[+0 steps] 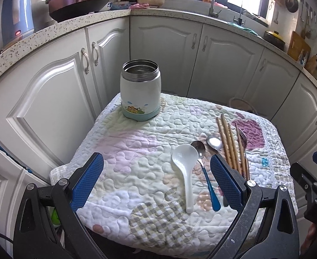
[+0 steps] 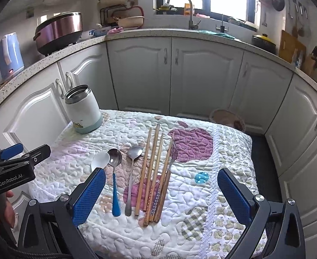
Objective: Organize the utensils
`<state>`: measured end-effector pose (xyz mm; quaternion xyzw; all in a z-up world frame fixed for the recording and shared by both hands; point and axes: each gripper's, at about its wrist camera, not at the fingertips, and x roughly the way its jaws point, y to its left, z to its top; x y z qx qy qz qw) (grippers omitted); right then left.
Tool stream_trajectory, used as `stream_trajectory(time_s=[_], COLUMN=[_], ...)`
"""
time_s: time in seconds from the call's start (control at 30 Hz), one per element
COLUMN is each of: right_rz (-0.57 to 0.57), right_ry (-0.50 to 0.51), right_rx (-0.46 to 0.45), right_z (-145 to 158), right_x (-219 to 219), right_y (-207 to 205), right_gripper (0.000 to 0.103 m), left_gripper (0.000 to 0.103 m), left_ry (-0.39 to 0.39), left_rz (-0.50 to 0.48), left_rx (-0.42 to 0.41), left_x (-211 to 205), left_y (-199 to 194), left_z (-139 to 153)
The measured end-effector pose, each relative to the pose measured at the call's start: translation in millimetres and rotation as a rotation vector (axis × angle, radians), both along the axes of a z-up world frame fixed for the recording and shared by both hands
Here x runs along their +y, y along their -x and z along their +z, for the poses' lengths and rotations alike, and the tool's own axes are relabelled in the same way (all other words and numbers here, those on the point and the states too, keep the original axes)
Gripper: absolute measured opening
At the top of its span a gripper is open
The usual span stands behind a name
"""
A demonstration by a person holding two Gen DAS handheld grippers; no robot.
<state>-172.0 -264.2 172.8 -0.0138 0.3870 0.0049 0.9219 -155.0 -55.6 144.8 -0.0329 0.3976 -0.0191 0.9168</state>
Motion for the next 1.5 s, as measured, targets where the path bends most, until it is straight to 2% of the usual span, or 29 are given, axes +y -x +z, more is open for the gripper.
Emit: stream_trajectory(time_s=[0.43, 1.3, 1.5], right_rz=[-0.045, -0.044, -0.034], right_ry=[-0.022, -0.025, -0.020], right_rx=[-0.008, -0.006, 0.003], right_z=[4, 8, 4], right_x=[-9, -7, -8], right_y=[1, 10, 7], right_gripper=[0.103, 0.103, 0.103], left_gripper=[0.100, 0.100, 0.100], left_ry=[0.001, 0.009, 0.008], left_rz=[-0.009, -0.007, -0.006], left_rx=[-0.021, -0.028, -0.008], left_x=[-10, -13, -13], left_y=[9, 20, 16], left_z=[10, 14, 10])
